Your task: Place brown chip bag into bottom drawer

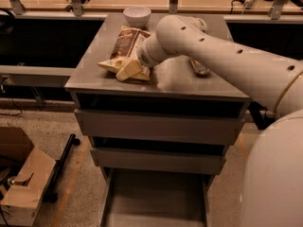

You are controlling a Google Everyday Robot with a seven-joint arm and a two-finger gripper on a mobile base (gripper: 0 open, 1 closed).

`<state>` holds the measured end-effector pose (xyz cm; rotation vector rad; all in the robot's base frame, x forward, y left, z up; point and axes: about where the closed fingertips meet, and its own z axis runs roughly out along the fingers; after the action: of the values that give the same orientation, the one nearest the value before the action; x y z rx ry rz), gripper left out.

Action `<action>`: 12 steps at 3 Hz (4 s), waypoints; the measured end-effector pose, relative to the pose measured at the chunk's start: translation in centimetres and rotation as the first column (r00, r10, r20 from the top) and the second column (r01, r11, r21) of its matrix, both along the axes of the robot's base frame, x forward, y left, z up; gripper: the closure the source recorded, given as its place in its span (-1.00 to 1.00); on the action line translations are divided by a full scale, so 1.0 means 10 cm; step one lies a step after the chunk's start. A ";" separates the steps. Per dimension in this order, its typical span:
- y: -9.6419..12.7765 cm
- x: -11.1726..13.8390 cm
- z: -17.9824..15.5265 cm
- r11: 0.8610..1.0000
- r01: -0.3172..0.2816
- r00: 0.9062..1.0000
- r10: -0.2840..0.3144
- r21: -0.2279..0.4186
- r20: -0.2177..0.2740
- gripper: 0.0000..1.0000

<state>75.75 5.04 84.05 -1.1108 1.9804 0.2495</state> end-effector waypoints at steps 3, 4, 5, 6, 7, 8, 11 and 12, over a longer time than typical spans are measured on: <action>0.00 -0.01 0.02 1.000 0.003 1.000 -0.003 -0.002 -0.014 0.90; 0.00 -0.01 0.02 1.000 0.003 1.000 -0.003 -0.002 -0.014 1.00; 0.00 -0.01 0.02 1.000 0.003 1.000 -0.003 -0.002 -0.014 1.00; 0.01 -0.01 0.02 1.000 0.003 1.000 -0.003 -0.002 -0.014 1.00; 0.03 -0.07 0.07 1.000 -0.005 1.000 0.005 -0.028 -0.006 1.00; -0.04 -0.27 0.28 0.997 -0.002 1.000 0.003 -0.078 0.019 1.00; -0.32 -1.47 0.96 0.981 0.032 0.998 -0.020 -0.191 0.064 1.00; -0.46 -1.96 0.81 0.983 0.074 0.997 -0.071 -0.167 0.024 1.00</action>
Offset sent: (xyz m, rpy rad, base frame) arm -0.0431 -0.0118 0.0176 -0.0574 -0.0279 0.0485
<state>56.14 0.48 92.19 -1.1388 2.0513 0.0337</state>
